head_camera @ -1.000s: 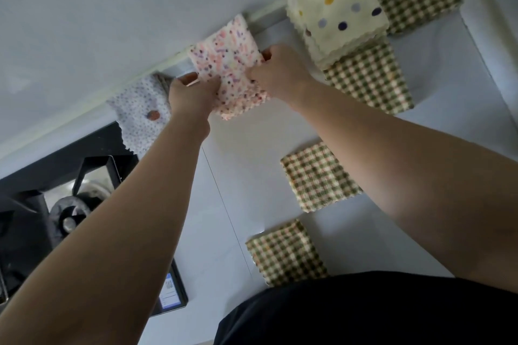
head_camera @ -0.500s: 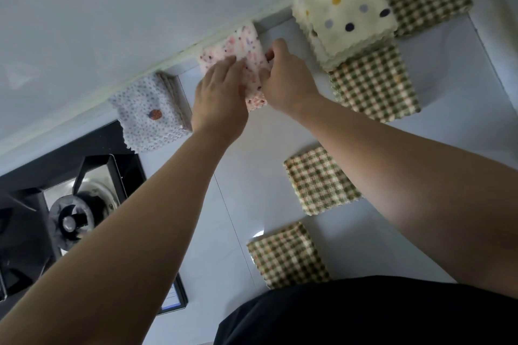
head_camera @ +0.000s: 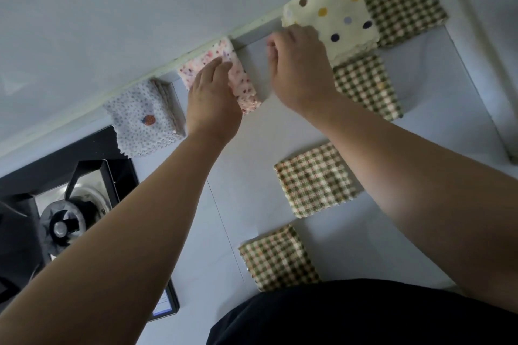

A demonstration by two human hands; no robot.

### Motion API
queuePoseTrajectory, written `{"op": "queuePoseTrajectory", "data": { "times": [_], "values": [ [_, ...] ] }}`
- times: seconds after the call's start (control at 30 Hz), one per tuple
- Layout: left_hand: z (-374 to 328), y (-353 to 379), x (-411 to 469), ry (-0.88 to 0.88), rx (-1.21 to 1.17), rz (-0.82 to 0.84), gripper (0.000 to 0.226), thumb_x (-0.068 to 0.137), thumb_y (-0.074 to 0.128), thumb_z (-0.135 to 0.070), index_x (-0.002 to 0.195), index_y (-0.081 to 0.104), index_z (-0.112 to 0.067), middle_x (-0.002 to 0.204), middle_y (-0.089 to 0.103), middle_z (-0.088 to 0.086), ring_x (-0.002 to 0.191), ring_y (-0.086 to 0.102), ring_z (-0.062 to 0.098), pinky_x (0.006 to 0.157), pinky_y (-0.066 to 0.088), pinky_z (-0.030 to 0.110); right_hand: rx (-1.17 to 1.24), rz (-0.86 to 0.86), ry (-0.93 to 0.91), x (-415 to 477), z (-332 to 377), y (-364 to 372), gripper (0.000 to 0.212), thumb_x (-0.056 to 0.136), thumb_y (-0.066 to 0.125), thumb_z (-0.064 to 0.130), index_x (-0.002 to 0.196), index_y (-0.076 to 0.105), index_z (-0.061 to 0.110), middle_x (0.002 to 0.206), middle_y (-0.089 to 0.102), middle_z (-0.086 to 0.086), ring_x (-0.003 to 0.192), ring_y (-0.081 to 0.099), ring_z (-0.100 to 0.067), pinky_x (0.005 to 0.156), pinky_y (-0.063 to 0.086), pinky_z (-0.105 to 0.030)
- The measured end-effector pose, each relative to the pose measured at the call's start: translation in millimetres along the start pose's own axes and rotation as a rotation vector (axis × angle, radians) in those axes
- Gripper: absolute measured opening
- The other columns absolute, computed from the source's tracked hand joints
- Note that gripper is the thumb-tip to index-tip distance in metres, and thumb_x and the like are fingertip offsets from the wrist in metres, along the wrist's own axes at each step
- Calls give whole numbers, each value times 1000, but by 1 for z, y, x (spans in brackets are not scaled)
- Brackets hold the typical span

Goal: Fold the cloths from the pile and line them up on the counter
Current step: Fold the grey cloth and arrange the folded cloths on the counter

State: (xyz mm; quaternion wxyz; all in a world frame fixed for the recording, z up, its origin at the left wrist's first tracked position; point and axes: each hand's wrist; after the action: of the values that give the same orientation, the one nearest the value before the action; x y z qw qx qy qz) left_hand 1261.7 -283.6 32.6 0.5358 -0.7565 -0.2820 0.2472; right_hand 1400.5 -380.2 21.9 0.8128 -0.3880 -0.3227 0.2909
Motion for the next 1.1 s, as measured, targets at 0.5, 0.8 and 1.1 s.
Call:
{"op": "queuePoseTrajectory", "data": {
  "times": [0.5,0.8,1.1],
  "values": [
    [-132,33,73,325,106,246,48,106,37,-31,152,33,-19,164,21,-2,151,14,18,120,19,38,-201,322,344,12,-103,-48,40,96,51,19,136,53,23,129,55,-13,116,53,-36,99,44,-49],
    [-91,29,55,243,96,211,48,102,43,-31,149,39,-19,161,29,-2,149,22,17,119,20,35,-164,295,217,2,-75,-27,35,98,46,25,131,58,22,122,58,-10,108,57,-33,91,46,-45],
    [-82,13,38,232,83,148,49,94,48,-10,142,48,-14,156,37,3,145,31,23,118,26,38,65,384,225,-1,-68,-45,42,102,45,29,143,48,20,135,53,-10,119,54,-27,101,44,-44]
  ]
}}
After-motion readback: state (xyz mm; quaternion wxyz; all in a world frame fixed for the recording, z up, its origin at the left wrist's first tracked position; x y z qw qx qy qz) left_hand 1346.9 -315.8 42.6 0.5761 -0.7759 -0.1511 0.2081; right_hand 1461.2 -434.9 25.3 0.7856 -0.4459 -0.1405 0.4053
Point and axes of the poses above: each hand's wrist, its own x-axis towards the middle knuckle, its own y-axis out of the palm, z = x × y
